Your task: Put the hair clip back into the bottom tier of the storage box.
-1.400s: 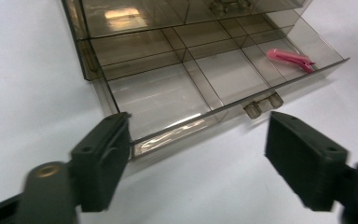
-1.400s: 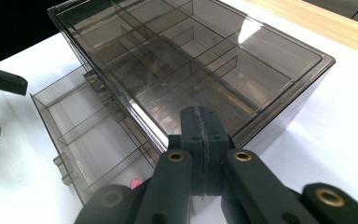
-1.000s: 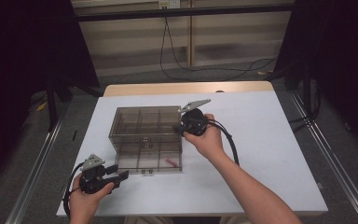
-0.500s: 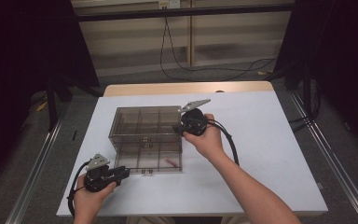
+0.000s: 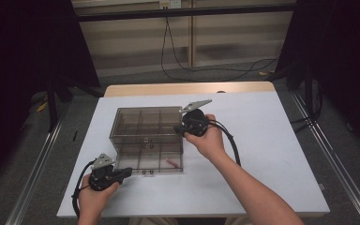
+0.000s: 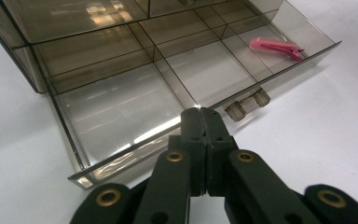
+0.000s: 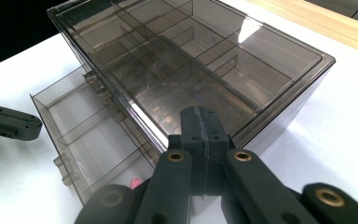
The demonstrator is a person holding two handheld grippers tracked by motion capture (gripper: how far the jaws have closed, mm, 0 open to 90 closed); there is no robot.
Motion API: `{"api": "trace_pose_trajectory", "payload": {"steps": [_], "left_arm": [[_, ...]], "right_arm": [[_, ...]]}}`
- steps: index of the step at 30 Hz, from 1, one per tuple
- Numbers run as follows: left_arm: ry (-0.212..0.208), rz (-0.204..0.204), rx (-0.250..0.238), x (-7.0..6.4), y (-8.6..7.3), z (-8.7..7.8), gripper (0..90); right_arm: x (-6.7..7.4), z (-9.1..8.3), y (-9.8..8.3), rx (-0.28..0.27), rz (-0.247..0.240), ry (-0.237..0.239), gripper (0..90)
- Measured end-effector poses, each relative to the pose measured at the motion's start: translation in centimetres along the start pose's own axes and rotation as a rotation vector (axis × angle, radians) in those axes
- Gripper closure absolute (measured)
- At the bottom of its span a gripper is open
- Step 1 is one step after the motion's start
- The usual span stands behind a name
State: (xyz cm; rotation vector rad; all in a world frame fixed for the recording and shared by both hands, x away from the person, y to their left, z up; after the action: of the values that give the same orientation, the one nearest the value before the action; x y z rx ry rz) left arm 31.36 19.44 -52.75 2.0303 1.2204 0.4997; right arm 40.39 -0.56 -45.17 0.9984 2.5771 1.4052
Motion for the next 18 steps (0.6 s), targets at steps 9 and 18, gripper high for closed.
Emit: {"api": "trace_pose_trajectory", "payload": {"steps": [9, 18], "left_arm": [[-0.005, -0.009, 0.001, -0.28, 0.18, 0.05, 90.0], [-0.034, -0.004, -0.003, -0.93, 0.58, 0.38, 90.0]], "right_arm": [[0.01, 0.00, -0.01, 0.006, -0.001, -0.001, 90.0], [0.02, 0.01, 0.00, 0.008, -0.001, 0.000, 90.0]]}}
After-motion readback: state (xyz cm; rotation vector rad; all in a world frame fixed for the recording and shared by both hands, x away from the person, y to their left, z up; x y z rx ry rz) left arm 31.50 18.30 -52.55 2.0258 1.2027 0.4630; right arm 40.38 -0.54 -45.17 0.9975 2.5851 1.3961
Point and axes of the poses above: each handheld gripper's, and its own axes: z roughly forward along the jaws, y roughly out of its top, x roughly to its left, the point moved 10 cm from there along z, roughly forward along the jaws, and after that the axes turned 13 degrees about y, right-handed, at the moved point
